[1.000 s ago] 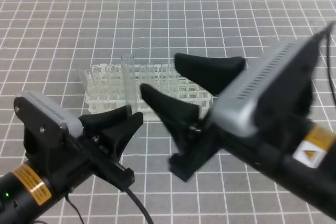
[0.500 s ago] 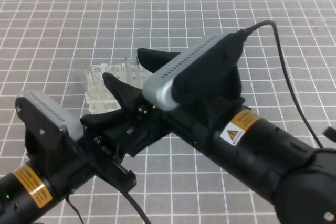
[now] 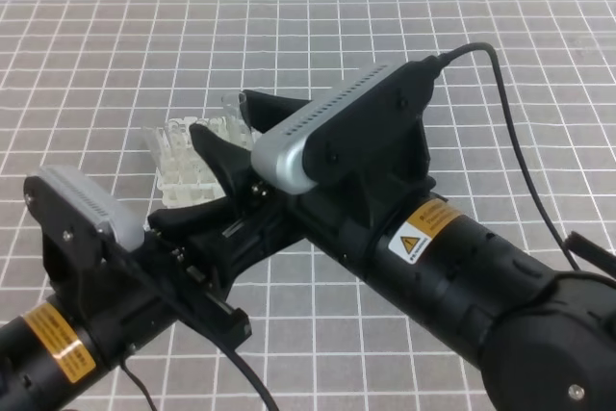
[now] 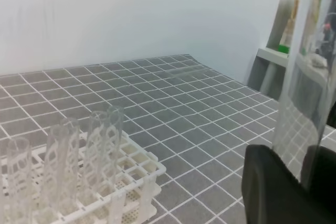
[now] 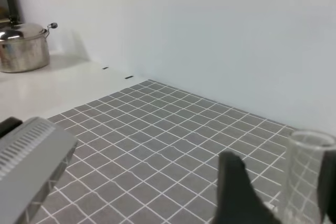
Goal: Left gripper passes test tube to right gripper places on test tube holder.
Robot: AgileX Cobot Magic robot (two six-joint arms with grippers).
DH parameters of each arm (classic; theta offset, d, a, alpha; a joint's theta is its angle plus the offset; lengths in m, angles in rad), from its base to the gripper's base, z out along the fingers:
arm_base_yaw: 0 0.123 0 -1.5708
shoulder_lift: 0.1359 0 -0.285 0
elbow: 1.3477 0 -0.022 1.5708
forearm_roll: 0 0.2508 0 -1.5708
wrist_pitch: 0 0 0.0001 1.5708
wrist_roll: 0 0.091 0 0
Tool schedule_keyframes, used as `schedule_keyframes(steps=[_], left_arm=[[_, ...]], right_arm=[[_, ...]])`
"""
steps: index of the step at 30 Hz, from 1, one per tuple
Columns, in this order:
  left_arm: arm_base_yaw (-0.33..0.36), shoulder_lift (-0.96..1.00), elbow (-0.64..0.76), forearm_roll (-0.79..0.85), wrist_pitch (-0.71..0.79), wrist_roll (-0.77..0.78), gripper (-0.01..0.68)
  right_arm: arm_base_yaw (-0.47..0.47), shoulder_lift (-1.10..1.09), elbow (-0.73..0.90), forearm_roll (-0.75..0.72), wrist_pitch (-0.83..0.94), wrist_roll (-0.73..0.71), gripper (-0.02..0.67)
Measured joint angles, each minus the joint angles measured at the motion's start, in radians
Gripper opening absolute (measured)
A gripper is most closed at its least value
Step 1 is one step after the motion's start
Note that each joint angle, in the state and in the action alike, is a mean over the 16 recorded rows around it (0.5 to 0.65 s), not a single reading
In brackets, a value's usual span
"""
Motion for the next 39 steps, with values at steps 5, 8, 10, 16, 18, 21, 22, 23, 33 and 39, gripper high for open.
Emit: schedule_keyframes(steps=[5,8,10,16,18,21,22,23,33,39], left_arm=[[0.0,0.001,0.0,0.014,-0.001,-0.028,0.007],[0.0,0.002,0.0,0.022,-0.003,-0.038,0.009],[0.0,0.002,0.0,0.027,-0.008,-0.043,0.008],[0.0,0.003,0.0,0.032,-0.018,-0.06,0.008],[0.0,0.003,0.0,0.032,-0.021,-0.067,0.007],[0.0,0.003,0.0,0.032,-0.024,-0.076,0.007],[0.0,0.002,0.0,0.032,-0.026,-0.078,0.007],[0.0,0.002,0.0,0.032,-0.028,-0.08,0.006],[0.0,-0.001,0.0,0.031,-0.032,-0.091,0.012],[0.0,-0.005,0.0,0.035,-0.032,-0.091,0.026]], right_arm=[[0.0,0.001,-0.002,-0.005,-0.004,0.02,0.031],[0.0,0.001,-0.003,-0.008,-0.005,0.03,0.029],[0.0,0.001,-0.004,-0.01,-0.005,0.036,0.028],[0.0,0.002,-0.006,-0.015,-0.006,0.048,0.026],[0.0,0.002,-0.006,-0.015,-0.006,0.048,0.024],[-0.001,0.003,-0.006,-0.015,-0.007,0.046,0.021],[-0.001,0.003,-0.006,-0.015,-0.008,0.045,0.019],[-0.001,0.003,-0.006,-0.015,-0.008,0.044,0.018],[-0.002,0.005,-0.006,-0.013,-0.011,0.038,0.01],[-0.001,0.003,-0.006,-0.005,-0.007,0.03,0.01]])
